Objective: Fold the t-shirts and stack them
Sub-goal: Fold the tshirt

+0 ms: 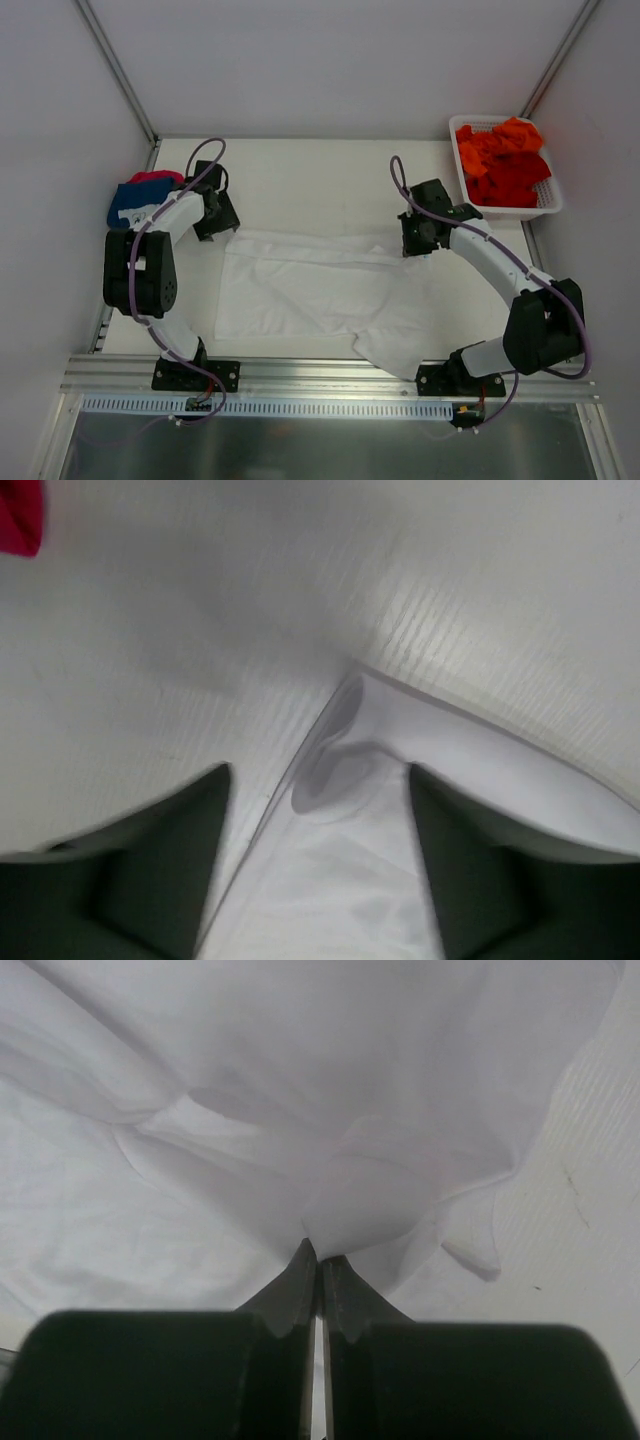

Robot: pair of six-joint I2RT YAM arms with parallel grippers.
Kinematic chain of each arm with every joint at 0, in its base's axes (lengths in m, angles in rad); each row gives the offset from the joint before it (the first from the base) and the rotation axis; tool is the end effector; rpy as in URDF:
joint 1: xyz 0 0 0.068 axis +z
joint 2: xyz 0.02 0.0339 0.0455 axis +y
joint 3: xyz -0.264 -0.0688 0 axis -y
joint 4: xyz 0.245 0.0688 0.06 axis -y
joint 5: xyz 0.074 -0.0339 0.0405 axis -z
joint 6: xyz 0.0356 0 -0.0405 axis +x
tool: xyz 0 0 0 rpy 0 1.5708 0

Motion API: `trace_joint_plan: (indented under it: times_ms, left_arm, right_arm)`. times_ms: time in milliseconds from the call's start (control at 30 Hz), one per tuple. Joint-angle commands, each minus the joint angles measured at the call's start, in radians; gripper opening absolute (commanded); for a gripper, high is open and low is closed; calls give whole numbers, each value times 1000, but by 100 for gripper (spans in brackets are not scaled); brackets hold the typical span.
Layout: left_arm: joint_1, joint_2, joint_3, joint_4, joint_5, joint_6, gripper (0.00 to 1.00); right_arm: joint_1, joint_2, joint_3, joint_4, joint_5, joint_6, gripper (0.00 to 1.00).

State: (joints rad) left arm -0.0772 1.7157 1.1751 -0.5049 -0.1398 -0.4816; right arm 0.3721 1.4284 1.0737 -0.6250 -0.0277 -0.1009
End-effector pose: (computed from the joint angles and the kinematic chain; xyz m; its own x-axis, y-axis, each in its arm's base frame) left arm 0.3532 -0.0223 0.2056 -0.7676 -0.4007 -0.5003 -0.3936 0.9107 -0.1254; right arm 0.2737 0.1079 0.2550 -0.7315 -0.3936 -0.5568 -0.4538 0.8905 -0.0333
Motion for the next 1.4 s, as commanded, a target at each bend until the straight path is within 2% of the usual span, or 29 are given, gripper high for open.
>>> trace_joint_plan:
  times_ms: [0, 33, 100, 133, 233, 300, 400, 500, 633, 800, 933, 1100, 1233, 1333, 1367]
  left_arm:
    - [-25, -67, -25, -6, -66, -12, 93]
    - [-32, -89, -35, -7, -81, -14, 99]
    - [-44, -122, -45, -7, -116, -15, 99]
    - [-61, -166, -57, -6, -127, -21, 99]
    - [-108, -290, -75, -7, -208, -41, 99]
    - [-151, -347, -69, -6, -219, -46, 99]
    - [-174, -398, -31, -9, -175, -29, 99]
    - [-194, -400, -2, -7, -124, -31, 99]
    - [-200, -274, 50, -7, -130, -14, 99]
    - [-200, -114, 106, -4, -132, -2, 99]
    - [-205, -26, 118, 28, -90, -6, 99]
    - [-216, 13, 115, 48, -55, -6, 99]
    - [-228, 1, 87, 65, -61, -3, 99]
    - [-233, 1, 75, 66, -58, -5, 99]
    - [-234, 1, 71, 68, -58, -5, 99]
  right_arm:
    - [5, -55, -34, -50, 61, 38, 2]
    - [7, -57, -40, -51, 64, 40, 8]
    - [5, -62, -47, -62, 78, 50, 40]
    - [7, -75, -50, -68, 92, 59, 48]
    - [11, -156, -57, -56, 109, 79, 57]
    - [13, -206, -57, -38, 51, 72, 93]
    - [14, -250, -17, -61, 40, 69, 99]
    - [14, -243, 5, -48, 61, 57, 99]
    - [14, -145, 8, -12, 78, 50, 100]
    - [13, -42, -55, 209, -12, 58, 99]
    - [13, 155, 18, 234, -52, 75, 100]
    - [25, 289, 114, 232, -77, 95, 87]
    - [44, 290, 94, 242, -55, 99, 64]
    - [51, 284, 80, 226, -44, 98, 54]
    - [57, 277, 75, 217, -43, 99, 54]
